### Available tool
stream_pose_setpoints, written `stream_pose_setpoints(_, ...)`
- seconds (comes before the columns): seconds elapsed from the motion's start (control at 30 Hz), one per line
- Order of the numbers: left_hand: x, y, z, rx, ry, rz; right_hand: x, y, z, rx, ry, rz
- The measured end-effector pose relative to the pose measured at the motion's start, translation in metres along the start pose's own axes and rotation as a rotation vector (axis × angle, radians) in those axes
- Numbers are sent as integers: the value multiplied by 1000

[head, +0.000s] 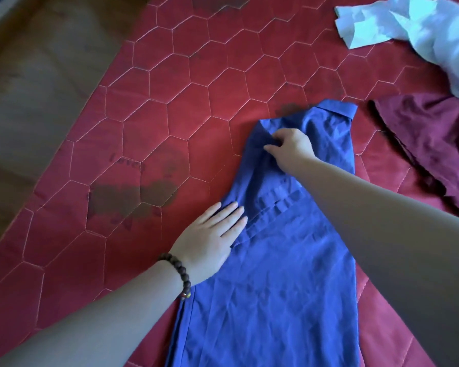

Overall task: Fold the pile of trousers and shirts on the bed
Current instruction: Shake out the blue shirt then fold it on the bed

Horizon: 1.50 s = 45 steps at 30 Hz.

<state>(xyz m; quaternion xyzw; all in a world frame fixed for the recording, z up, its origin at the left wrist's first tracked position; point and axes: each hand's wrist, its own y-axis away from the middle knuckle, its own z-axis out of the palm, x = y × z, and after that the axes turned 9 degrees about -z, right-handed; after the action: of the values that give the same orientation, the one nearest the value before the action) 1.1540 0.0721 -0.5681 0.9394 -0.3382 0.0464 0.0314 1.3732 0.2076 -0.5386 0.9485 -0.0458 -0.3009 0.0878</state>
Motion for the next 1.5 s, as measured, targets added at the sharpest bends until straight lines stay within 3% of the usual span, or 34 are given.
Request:
stream_pose_setpoints(0.1, 10, -4, -10, 116, 203, -35, -7, 10, 4, 145, 210, -76)
stream_pose_setpoints(0.17, 19, -21, -16, 245, 319, -95, -13, 30, 14, 321, 267, -351)
stream_pose_setpoints(0.2, 21, -31, -15, 259, 341, -154, -15, 42, 22, 331, 234, -501)
stream_pose_setpoints(0.27, 23, -44, -10, 148, 316, -285, -12, 61, 41, 176, 170, -657)
stream_pose_setpoints(0.37, 22, -39, 8, -3, 155, -336, 2, 70, 57, -102, 200, -599)
stream_pose_setpoints(0.57, 20, -38, 18, -90, 34, -283, 26, 34, 54, -141, 538, -449)
stream_pose_setpoints(0.67, 19, -38, 20, -121, 53, -266, 37, 11, 42, -143, 592, -386)
stream_pose_setpoints(0.9, 16, -39, 24, -129, 69, -279, 69, 22, 7, 136, 706, -299)
stream_pose_setpoints(1.03, 16, -38, 27, -129, 43, -272, 109, 37, -13, -11, 695, -138)
stream_pose_setpoints(1.17, 16, -40, 27, -112, 18, -265, 110, 22, -21, -63, 498, -97)
stream_pose_setpoints(1.27, 17, -40, 26, -114, 8, -269, 101, 19, -28, 142, 371, -118)
stream_pose_setpoints(1.33, 18, -39, 26, -118, 3, -273, 92, 10, -32, 311, 408, -150)
stream_pose_setpoints(1.37, 18, -39, 27, -116, 3, -274, 90, 4, -34, 307, 438, -156)
stream_pose_setpoints(1.5, 17, -41, 30, -99, -13, -272, 102, -13, -29, -17, 467, -62)
